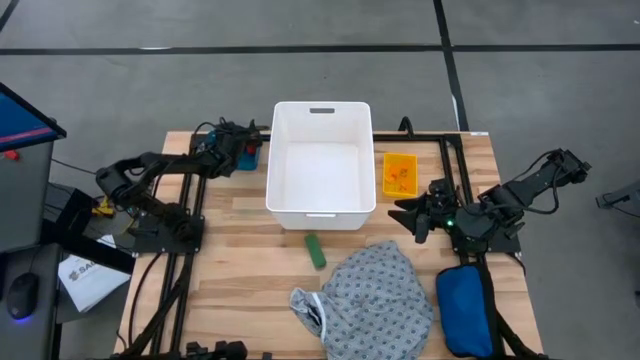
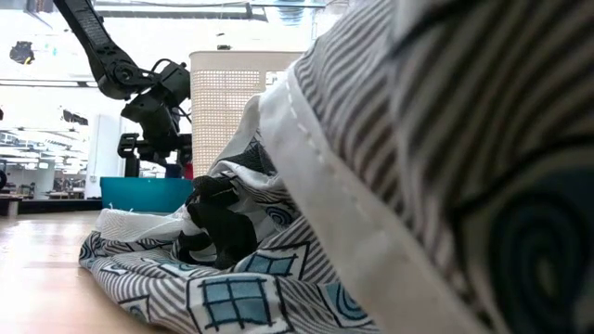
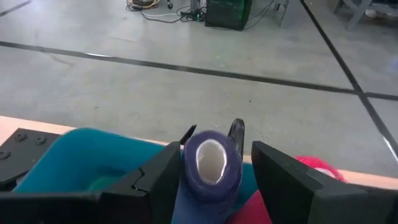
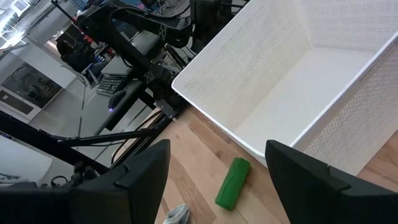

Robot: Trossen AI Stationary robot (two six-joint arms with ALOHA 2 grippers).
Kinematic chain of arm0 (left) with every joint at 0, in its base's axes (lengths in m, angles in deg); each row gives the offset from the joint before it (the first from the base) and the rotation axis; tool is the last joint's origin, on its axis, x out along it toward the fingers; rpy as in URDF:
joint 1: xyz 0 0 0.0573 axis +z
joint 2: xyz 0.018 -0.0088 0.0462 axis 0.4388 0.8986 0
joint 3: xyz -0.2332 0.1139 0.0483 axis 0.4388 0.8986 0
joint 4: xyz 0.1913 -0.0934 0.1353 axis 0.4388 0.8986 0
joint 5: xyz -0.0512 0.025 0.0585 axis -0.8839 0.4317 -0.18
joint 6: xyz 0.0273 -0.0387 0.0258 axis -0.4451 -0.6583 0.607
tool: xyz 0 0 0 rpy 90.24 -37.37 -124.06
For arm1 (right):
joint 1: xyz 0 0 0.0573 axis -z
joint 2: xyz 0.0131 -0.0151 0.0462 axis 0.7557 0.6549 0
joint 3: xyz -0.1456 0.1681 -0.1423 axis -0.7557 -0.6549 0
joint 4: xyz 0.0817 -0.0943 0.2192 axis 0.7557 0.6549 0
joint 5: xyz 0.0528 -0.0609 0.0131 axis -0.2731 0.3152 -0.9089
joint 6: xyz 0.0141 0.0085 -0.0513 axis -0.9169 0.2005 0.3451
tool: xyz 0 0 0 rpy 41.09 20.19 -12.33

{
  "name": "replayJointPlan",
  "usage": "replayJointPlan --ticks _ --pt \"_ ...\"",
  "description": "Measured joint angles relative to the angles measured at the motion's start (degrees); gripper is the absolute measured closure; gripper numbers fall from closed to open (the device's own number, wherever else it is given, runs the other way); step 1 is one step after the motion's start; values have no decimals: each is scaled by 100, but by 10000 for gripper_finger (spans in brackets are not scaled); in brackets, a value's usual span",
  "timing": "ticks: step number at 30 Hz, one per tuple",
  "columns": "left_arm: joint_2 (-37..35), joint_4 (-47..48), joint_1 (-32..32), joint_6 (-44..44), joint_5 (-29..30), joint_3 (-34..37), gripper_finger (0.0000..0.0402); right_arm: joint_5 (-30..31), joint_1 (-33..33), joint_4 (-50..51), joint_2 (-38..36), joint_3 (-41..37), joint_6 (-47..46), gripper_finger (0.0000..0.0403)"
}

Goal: Pick & place medical supplies in basket/bin
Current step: Put the blue bandage into the blue bin, then put the green bandage into the blue bin

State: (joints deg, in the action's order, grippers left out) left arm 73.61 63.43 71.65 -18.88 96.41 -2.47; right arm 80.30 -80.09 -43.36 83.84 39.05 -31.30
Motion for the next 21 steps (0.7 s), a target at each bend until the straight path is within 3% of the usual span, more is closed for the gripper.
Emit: replayJointPlan --ticks 15,21 --pt "-662 -43 4 462 1 -2 215 4 2 61 -1 0 2 143" --pt "-1374 -267 -60 635 -616 0 215 9 2 43 -1 0 86 143"
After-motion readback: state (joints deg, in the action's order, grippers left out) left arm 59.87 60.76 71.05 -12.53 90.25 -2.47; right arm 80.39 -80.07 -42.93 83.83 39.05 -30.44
